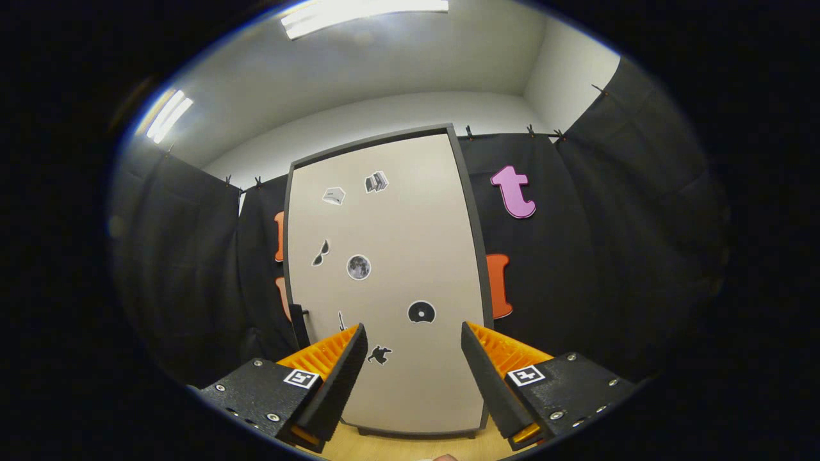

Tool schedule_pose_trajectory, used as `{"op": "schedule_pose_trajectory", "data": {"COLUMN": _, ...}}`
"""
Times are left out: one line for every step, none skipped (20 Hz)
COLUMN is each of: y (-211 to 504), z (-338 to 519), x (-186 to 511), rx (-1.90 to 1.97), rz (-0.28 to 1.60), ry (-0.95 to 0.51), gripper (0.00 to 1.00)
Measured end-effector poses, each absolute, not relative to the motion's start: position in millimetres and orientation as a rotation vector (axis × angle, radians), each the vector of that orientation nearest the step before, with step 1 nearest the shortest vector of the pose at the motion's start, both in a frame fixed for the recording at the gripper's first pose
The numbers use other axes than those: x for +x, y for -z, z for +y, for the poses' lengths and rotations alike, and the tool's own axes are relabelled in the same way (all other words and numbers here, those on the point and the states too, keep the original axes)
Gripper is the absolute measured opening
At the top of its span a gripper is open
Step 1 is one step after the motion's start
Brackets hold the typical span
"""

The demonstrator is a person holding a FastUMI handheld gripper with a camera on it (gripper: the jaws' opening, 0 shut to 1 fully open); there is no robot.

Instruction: Open the shoe cabinet door, grab the shoes and put them into the shoe cabinet, then close the shoe cabinet door.

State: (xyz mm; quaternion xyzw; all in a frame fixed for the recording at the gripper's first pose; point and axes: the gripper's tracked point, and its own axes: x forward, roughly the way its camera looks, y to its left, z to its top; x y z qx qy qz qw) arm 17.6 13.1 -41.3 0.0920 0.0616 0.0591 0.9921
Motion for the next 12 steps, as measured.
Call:
{"op": "schedule_pose_trajectory", "data": {"y": 41, "z": 18, "x": 19, "rx": 0.178, "rz": 0.127, "ry": -0.104, "gripper": 0.91}}
{"op": "schedule_pose_trajectory", "data": {"y": 39, "z": 25, "x": 20, "rx": 0.165, "rz": 0.126, "ry": -0.093, "gripper": 0.92}}
{"op": "schedule_pose_trajectory", "data": {"y": 37, "z": 35, "x": 22, "rx": 0.143, "rz": 0.121, "ry": -0.089, "gripper": 0.92}}
{"op": "schedule_pose_trajectory", "data": {"y": 36, "z": 45, "x": 24, "rx": 0.121, "rz": 0.115, "ry": -0.08, "gripper": 0.91}}
{"op": "schedule_pose_trajectory", "data": {"y": 35, "z": 54, "x": 25, "rx": 0.098, "rz": 0.109, "ry": -0.076, "gripper": 0.91}}
{"op": "schedule_pose_trajectory", "data": {"y": 36, "z": 66, "x": 27, "rx": 0.08, "rz": 0.105, "ry": -0.078, "gripper": 0.91}}
{"op": "schedule_pose_trajectory", "data": {"y": 39, "z": 78, "x": 30, "rx": 0.069, "rz": 0.109, "ry": -0.077, "gripper": 0.92}}
{"op": "schedule_pose_trajectory", "data": {"y": 44, "z": 90, "x": 33, "rx": 0.07, "rz": 0.118, "ry": -0.075, "gripper": 0.91}}
{"op": "schedule_pose_trajectory", "data": {"y": 51, "z": 103, "x": 37, "rx": 0.075, "rz": 0.135, "ry": -0.08, "gripper": 0.91}}
{"op": "schedule_pose_trajectory", "data": {"y": 58, "z": 117, "x": 42, "rx": 0.081, "rz": 0.159, "ry": -0.092, "gripper": 0.91}}
{"op": "schedule_pose_trajectory", "data": {"y": 65, "z": 130, "x": 46, "rx": 0.086, "rz": 0.186, "ry": -0.102, "gripper": 0.91}}
{"op": "schedule_pose_trajectory", "data": {"y": 70, "z": 143, "x": 50, "rx": 0.092, "rz": 0.205, "ry": -0.113, "gripper": 0.91}}
